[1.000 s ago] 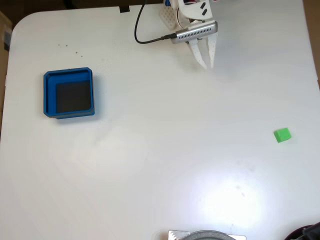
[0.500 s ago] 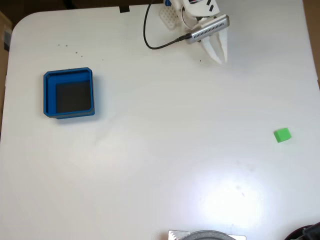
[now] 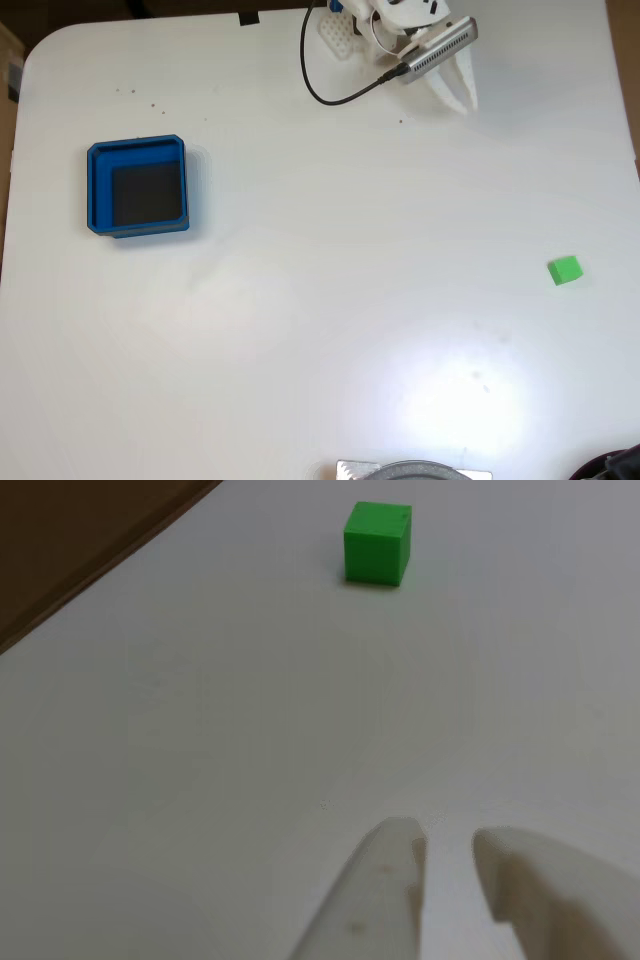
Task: Pick up green cube and drop it in the blue box
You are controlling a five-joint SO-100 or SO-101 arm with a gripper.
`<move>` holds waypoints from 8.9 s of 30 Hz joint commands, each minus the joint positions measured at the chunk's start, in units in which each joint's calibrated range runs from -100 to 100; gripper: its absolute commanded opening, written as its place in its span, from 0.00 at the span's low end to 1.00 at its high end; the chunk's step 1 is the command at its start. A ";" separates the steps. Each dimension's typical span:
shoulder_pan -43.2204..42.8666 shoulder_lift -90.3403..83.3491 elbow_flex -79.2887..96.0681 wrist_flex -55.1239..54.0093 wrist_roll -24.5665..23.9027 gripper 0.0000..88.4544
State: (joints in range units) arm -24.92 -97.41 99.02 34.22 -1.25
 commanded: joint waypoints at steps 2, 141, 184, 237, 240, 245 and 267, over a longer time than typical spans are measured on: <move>-0.42 4.52 -2.70 -0.99 -0.10 0.02; -2.71 122.58 -128.73 14.83 -8.11 0.17; -2.41 137.71 -147.40 14.01 -8.16 0.30; -1.11 155.02 -163.29 14.01 -8.16 0.30; -1.11 156.19 -164.55 13.93 -8.16 0.30; -1.19 156.36 -164.72 13.93 -8.16 0.30; -1.87 159.70 -166.97 7.65 -6.79 0.30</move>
State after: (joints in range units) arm -26.48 61.90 -63.85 43.90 -8.62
